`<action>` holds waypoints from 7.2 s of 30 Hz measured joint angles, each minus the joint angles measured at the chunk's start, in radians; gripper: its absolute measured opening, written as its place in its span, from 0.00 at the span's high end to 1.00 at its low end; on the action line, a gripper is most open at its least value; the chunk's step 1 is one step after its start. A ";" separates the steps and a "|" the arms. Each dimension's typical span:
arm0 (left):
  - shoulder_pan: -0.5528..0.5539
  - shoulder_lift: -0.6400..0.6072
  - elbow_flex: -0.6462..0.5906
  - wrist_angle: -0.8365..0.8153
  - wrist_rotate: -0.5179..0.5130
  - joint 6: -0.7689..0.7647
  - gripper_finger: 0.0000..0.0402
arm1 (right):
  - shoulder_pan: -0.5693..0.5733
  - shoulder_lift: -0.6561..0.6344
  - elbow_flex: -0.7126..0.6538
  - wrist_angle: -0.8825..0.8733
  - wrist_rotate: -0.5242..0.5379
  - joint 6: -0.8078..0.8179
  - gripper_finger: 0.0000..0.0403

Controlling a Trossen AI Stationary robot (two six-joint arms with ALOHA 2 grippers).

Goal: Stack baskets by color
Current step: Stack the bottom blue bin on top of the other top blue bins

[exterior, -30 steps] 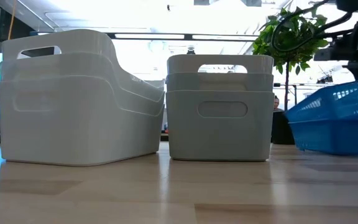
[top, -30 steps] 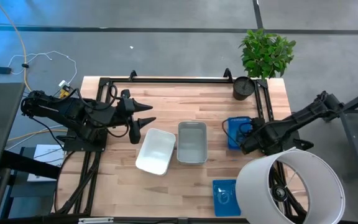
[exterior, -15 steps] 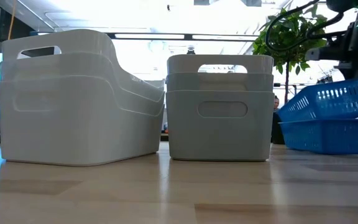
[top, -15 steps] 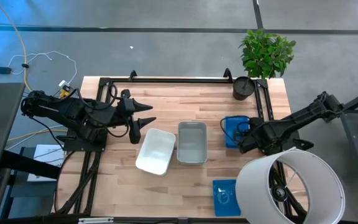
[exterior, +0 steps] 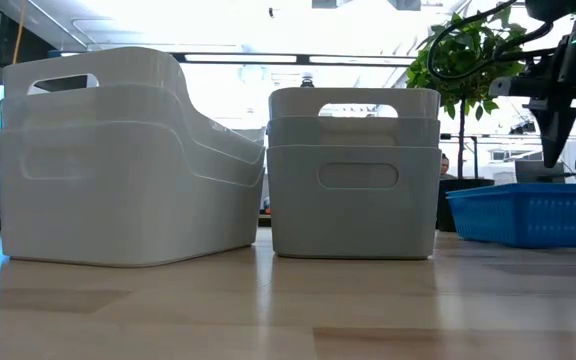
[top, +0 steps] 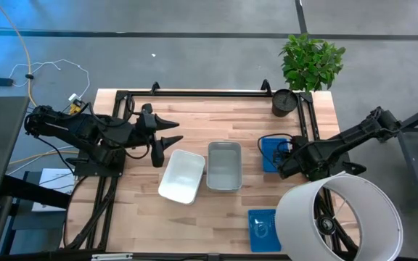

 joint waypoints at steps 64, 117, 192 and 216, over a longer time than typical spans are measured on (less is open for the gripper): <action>0.127 -0.051 -0.629 1.023 0.309 0.000 0.51 | -0.343 -0.354 -0.311 1.582 -0.163 -1.838 0.48; 0.127 -0.050 -0.630 1.022 0.293 -0.019 0.51 | -0.026 0.079 -0.137 0.953 -0.761 -1.493 0.48; 0.127 -0.085 -0.631 1.051 0.265 0.013 0.51 | -0.205 0.152 -0.137 1.743 -0.551 -1.591 1.00; 0.127 -0.346 -0.630 0.669 0.333 0.072 0.51 | -0.473 -0.094 0.007 1.448 -0.485 -2.011 1.00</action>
